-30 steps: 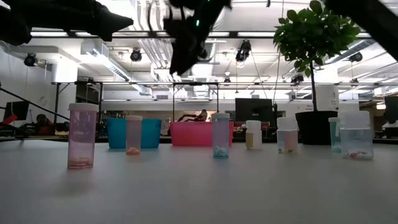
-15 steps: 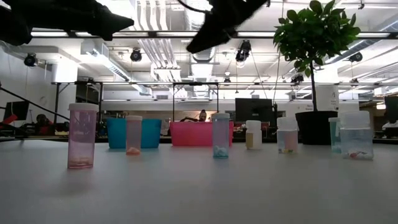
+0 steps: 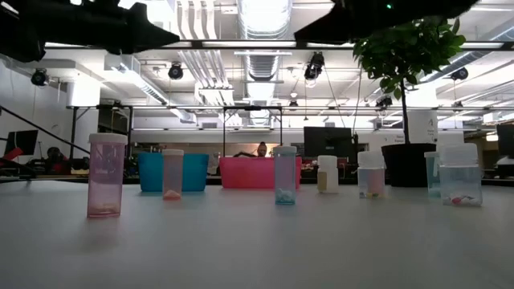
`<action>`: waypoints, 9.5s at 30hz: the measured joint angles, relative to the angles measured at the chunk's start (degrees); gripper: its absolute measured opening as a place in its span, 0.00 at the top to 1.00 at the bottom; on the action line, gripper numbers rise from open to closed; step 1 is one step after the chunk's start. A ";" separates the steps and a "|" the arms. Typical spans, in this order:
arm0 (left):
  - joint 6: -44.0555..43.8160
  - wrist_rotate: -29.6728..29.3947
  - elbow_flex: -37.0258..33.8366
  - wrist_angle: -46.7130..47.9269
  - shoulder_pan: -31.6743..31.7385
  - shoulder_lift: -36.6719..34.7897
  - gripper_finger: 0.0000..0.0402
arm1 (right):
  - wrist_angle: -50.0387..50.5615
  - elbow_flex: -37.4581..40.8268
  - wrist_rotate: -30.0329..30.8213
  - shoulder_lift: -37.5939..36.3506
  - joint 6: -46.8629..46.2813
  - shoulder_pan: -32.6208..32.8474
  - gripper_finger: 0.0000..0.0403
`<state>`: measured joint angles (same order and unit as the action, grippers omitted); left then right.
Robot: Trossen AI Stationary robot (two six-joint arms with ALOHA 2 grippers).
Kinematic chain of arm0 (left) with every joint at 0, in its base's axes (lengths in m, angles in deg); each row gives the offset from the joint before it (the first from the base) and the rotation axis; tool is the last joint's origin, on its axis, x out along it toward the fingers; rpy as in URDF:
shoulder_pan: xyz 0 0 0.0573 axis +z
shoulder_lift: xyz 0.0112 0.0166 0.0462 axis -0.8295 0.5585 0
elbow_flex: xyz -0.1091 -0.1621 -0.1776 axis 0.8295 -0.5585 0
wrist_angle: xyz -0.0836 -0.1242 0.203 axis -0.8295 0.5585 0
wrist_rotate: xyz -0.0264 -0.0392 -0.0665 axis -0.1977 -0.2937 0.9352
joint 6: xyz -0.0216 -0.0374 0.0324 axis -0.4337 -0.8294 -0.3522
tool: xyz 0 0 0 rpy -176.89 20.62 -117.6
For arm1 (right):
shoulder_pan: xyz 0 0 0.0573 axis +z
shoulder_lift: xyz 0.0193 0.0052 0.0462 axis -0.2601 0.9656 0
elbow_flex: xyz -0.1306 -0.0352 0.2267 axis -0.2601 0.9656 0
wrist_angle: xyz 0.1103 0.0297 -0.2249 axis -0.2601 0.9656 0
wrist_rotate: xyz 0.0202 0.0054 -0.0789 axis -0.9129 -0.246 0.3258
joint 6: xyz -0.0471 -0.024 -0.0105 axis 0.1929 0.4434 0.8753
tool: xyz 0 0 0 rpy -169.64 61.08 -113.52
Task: Pick and place medicine bottles into bin by pill shape (circle, oval)
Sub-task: Put the left violet tablet bottle into the blue bin
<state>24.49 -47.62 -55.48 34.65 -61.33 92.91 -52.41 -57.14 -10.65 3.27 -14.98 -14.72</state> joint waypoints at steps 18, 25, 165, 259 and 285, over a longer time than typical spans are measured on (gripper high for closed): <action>-24.55 4.47 6.13 0.01 -0.17 12.84 0.98 | -13.10 8.72 -18.01 -11.98 6.12 0.28 0.44; -42.91 11.63 9.13 4.30 -2.18 14.05 0.98 | -15.58 11.20 -17.16 -13.73 9.13 0.26 0.44; -130.00 44.64 38.67 112.91 -26.95 33.57 0.78 | -18.57 17.38 -12.94 -21.73 4.24 0.23 0.44; -28.16 28.20 65.06 116.65 40.70 54.20 0.76 | -13.36 17.38 -0.83 -21.84 9.23 0.11 0.44; -32.23 28.17 63.96 115.23 40.59 54.20 0.76 | -13.39 17.38 -0.83 -21.84 9.44 0.11 0.44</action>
<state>-7.74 -19.45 8.48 149.88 -20.74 147.11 -65.80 -39.76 -11.48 -18.57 -5.53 -14.61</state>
